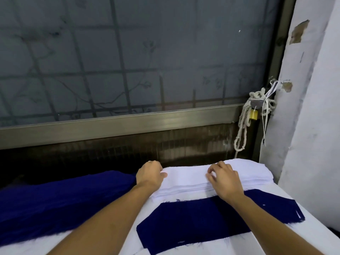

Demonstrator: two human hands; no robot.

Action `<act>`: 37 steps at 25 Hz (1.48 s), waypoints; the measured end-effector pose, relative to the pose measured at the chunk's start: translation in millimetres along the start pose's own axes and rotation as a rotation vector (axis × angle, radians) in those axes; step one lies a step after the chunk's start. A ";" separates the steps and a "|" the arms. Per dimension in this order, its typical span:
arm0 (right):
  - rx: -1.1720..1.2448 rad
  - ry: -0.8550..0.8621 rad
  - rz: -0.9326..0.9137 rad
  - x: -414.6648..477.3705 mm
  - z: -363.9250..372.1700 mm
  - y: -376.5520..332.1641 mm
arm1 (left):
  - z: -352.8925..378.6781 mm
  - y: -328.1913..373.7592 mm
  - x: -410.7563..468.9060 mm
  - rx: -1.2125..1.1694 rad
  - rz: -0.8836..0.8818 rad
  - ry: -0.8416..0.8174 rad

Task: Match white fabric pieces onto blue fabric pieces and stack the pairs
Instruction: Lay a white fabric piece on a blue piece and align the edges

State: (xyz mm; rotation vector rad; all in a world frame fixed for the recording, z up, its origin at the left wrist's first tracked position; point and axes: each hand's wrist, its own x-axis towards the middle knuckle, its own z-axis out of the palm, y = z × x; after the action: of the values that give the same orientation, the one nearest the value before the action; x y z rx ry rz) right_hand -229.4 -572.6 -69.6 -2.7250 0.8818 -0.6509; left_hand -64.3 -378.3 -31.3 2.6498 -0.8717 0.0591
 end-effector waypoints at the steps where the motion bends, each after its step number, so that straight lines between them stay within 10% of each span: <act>1: -0.011 -0.002 0.001 1.0 1.7 0.7 | -0.1 0.5 2.0 -0.031 -0.010 0.004; 14: -0.035 -0.054 0.007 0.7 6.5 6.9 | -6.8 5.3 1.3 -0.142 -0.091 0.064; 37: -0.035 -0.080 0.051 1.0 10.0 3.5 | 3.3 13.5 -7.1 -0.196 0.270 -0.107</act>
State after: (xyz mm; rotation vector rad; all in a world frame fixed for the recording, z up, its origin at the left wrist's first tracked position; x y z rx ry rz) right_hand -225.8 -575.5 -79.2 -2.7282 0.9489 -0.5176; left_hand -78.1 -385.6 -31.2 2.3580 -1.2010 -0.0979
